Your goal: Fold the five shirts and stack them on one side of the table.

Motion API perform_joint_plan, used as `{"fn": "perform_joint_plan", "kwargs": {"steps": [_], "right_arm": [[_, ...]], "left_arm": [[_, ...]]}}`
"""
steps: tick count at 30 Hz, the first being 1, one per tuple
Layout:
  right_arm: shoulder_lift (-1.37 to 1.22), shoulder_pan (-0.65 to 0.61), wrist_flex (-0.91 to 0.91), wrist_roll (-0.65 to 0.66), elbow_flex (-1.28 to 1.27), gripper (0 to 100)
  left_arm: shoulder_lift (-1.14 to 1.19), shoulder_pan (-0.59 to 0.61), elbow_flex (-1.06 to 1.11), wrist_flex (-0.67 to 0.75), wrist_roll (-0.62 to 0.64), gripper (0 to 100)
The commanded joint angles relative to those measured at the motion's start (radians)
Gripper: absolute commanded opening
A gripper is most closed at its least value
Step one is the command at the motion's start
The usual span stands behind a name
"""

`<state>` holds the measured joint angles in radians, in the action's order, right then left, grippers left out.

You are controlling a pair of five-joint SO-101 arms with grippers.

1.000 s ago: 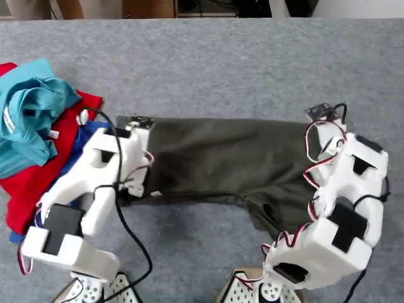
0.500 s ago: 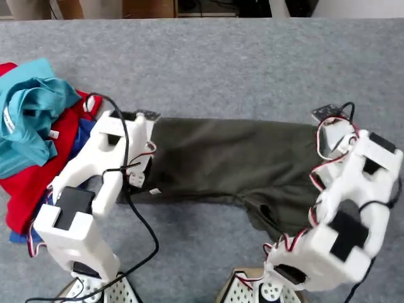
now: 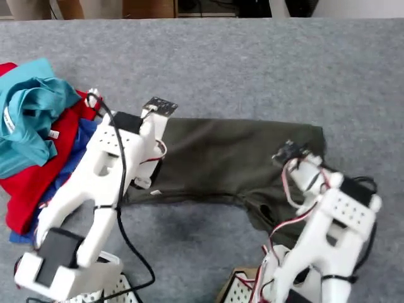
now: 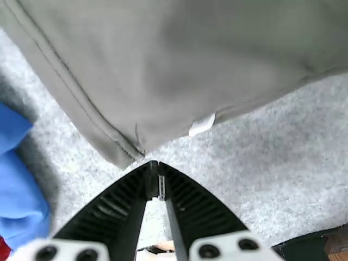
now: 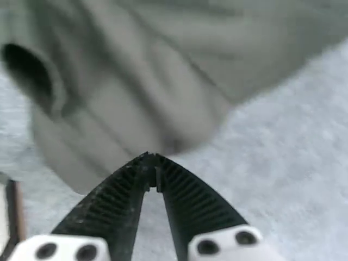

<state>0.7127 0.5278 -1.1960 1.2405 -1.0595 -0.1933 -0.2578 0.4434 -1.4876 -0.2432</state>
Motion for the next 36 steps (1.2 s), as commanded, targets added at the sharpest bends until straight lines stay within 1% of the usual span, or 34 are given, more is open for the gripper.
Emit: {"fn": "perform_joint_plan", "kwargs": {"steps": [1,4,9,13,16,18,20,23,26,28,33,36], "right_arm": [[0.039,-0.059,-0.005,0.017,-0.064,8.0],[0.039,-0.082,-0.006,0.020,-0.084,12.5],[0.041,-0.124,-0.087,0.071,-0.084,12.2],[0.041,-0.127,-0.094,0.077,-0.084,12.2],[0.035,-0.127,-0.084,0.084,-0.102,8.8],[0.035,-0.127,-0.032,0.089,-0.159,4.0],[0.035,-0.127,0.029,0.087,-0.206,2.7],[0.035,-0.122,0.078,0.087,-0.242,6.6],[0.039,-0.124,0.083,0.087,-0.245,12.2],[0.039,-0.124,0.083,0.089,-0.240,13.9],[0.041,-0.120,0.063,0.089,-0.222,10.5],[0.041,-0.120,-0.011,0.091,-0.168,7.8]], "left_arm": [[-0.061,0.018,0.029,0.006,-0.011,2],[-0.059,0.035,0.057,0.012,-0.011,2],[-0.059,0.040,0.081,0.014,-0.011,2],[-0.059,0.040,0.081,0.014,-0.011,2],[-0.059,0.040,0.081,0.014,-0.011,2],[-0.059,0.040,0.081,0.015,-0.011,2],[-0.059,0.040,0.081,0.015,-0.011,2],[-0.058,0.040,0.081,0.015,-0.011,2],[-0.058,0.040,0.081,0.015,-0.011,2],[-0.058,0.040,0.081,0.015,-0.011,2],[-0.058,0.040,0.081,0.015,-0.011,2],[-0.058,0.040,0.081,0.015,-0.011,2]]}}
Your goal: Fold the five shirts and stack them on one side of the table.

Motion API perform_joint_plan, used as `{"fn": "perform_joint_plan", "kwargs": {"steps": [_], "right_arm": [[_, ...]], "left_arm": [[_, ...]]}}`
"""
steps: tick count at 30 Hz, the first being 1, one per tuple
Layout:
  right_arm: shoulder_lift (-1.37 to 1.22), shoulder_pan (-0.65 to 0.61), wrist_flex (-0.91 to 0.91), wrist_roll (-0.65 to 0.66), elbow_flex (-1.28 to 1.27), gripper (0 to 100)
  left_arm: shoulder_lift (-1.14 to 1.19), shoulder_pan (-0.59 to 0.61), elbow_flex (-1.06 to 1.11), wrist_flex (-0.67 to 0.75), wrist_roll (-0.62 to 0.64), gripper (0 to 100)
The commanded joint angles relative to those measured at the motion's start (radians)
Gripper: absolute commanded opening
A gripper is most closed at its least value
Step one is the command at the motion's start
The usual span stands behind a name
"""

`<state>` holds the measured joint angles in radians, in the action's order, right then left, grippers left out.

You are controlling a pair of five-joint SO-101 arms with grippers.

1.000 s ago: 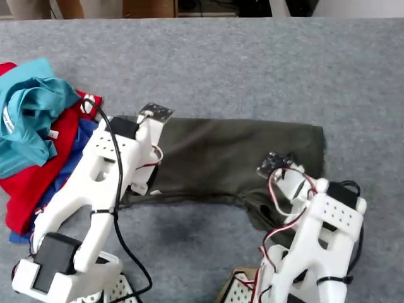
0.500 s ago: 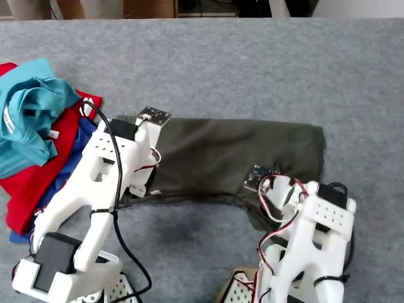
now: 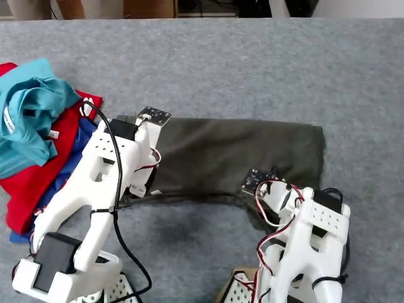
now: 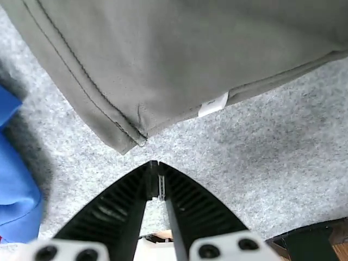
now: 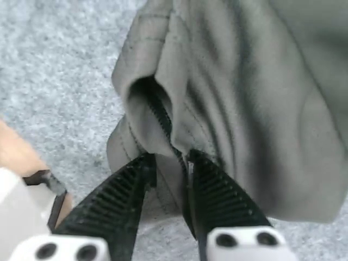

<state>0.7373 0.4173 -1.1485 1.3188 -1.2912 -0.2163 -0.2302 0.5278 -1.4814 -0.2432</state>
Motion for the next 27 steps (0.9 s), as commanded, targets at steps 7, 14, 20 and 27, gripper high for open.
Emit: {"fn": "perform_joint_plan", "kwargs": {"steps": [7,14,20,27], "right_arm": [[0.018,-0.008,-0.149,0.012,0.205,3.7],[0.010,-0.016,0.034,0.015,0.058,4.1],[0.010,-0.013,0.160,0.072,-0.082,10.3],[0.015,-0.010,0.163,0.072,-0.085,5.5]], "left_arm": [[-0.035,0.012,-0.003,0.021,-0.009,2],[-0.036,0.012,0.038,0.058,-0.008,2],[-0.042,0.012,0.049,0.068,-0.009,2],[-0.042,0.012,0.051,0.086,-0.003,2]]}}
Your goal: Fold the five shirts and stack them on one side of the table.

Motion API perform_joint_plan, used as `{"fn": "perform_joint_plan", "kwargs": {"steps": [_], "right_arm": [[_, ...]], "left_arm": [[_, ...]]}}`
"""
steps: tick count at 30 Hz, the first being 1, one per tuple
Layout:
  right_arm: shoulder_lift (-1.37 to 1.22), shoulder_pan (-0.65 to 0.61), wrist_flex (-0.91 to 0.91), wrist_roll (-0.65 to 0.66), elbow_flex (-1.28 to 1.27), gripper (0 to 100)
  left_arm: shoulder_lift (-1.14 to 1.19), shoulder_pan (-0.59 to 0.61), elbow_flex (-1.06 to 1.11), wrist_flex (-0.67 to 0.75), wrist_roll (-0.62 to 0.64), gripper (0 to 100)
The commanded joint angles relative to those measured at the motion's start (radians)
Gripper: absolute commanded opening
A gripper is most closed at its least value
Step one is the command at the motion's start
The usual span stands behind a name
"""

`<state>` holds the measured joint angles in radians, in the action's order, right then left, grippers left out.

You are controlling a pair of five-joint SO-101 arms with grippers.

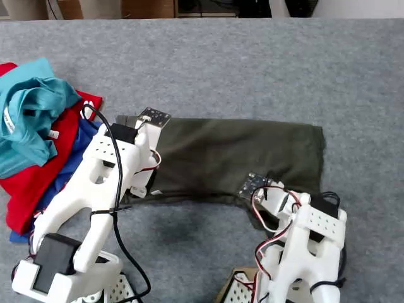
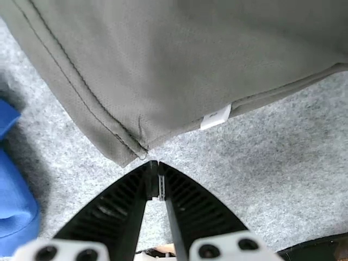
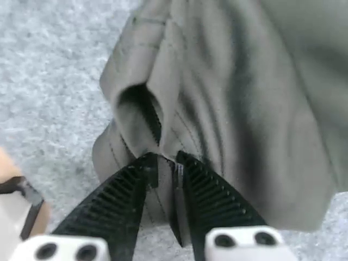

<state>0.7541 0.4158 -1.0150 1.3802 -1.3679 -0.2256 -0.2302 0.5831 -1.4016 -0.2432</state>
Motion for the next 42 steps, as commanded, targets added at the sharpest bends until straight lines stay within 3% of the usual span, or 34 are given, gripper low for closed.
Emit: {"fn": "perform_joint_plan", "kwargs": {"steps": [1,11,19,24,42], "right_arm": [[-0.002,-0.007,0.029,0.011,-0.008,3.1],[-0.002,-0.005,0.012,-0.014,0.010,0.5],[0.001,-0.005,-0.313,-0.020,0.271,0.5],[0.001,-0.005,-0.404,-0.018,0.329,0.5],[0.001,-0.007,-0.321,0.049,0.163,0.9]], "left_arm": [[-0.033,0.012,-0.005,0.005,-0.003,2],[-0.033,0.012,-0.005,0.002,-0.003,2],[-0.033,0.012,-0.005,0.005,-0.003,2],[-0.033,0.012,-0.005,0.005,-0.003,2],[-0.027,0.017,-0.005,0.006,-0.003,2]]}}
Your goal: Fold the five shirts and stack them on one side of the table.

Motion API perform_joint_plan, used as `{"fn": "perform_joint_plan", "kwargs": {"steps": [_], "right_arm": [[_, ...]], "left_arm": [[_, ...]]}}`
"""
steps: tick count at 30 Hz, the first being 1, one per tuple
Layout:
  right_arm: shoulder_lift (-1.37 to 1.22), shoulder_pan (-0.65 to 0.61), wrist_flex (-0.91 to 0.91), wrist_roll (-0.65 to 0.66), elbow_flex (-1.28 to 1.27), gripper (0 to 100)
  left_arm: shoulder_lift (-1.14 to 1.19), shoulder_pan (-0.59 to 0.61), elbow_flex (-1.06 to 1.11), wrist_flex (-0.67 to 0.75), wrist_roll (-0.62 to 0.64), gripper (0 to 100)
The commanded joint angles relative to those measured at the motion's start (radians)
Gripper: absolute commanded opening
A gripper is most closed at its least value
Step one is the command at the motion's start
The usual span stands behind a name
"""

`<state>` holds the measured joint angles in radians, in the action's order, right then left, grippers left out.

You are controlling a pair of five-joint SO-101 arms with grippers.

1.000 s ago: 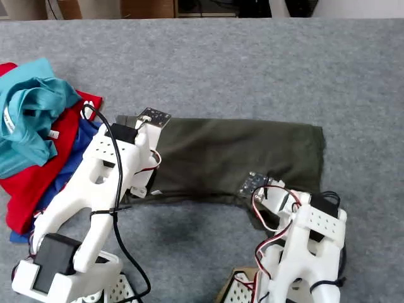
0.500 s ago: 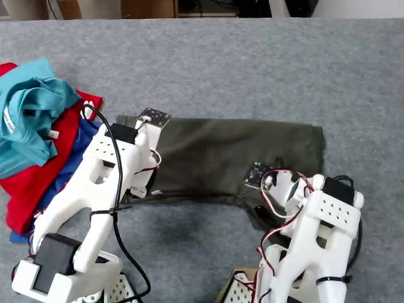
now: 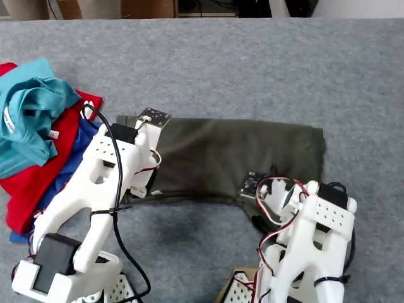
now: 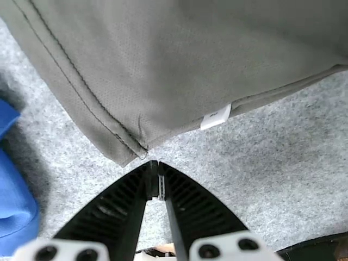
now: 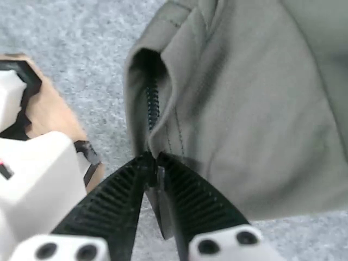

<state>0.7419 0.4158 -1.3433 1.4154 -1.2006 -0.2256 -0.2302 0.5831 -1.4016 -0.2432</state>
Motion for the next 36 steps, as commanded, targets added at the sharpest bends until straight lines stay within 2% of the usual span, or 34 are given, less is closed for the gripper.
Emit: {"fn": "perform_joint_plan", "kwargs": {"steps": [1,7,12,19,24,26,36], "right_arm": [[0.013,-0.007,0.008,0.015,-0.004,1.0],[0.013,-0.008,-0.072,0.084,0.012,10.5],[0.013,-0.005,-0.086,0.086,0.058,11.1],[0.013,-0.005,-0.138,0.086,0.125,11.8],[0.013,-0.008,-0.147,0.087,0.143,23.1],[0.010,-0.012,-0.146,0.089,0.142,23.8],[0.007,-0.007,0.089,0.121,-0.102,21.7]], "left_arm": [[-0.027,0.026,-0.005,0.006,-0.003,2],[-0.027,0.104,-0.005,0.008,-0.011,2],[-0.035,0.132,-0.005,0.008,-0.061,2],[-0.035,0.132,-0.005,0.005,-0.066,2],[-0.035,0.126,-0.005,0.006,-0.066,2],[-0.035,0.127,-0.005,0.006,-0.066,2],[-0.035,0.130,-0.005,0.006,-0.066,2]]}}
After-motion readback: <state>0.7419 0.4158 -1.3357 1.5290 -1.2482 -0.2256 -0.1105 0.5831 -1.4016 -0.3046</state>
